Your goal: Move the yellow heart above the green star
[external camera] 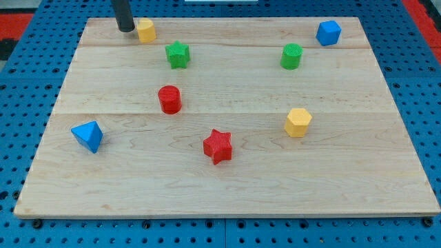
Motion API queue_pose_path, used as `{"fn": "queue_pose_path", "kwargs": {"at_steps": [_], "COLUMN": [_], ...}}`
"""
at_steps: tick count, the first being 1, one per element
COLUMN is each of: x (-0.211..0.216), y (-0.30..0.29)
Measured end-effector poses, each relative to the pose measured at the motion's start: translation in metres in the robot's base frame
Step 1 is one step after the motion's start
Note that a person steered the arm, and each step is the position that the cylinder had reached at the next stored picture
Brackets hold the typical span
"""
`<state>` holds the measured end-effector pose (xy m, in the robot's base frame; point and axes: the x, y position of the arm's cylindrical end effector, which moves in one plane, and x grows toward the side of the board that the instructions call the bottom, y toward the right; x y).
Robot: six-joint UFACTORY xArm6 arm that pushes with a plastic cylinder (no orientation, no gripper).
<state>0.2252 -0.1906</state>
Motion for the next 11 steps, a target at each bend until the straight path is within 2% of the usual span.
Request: {"fn": "queue_pose_path", "kwargs": {"at_steps": [2, 7, 11], "x": [0.0, 0.005, 0.005], "y": [0.018, 0.018, 0.084]}}
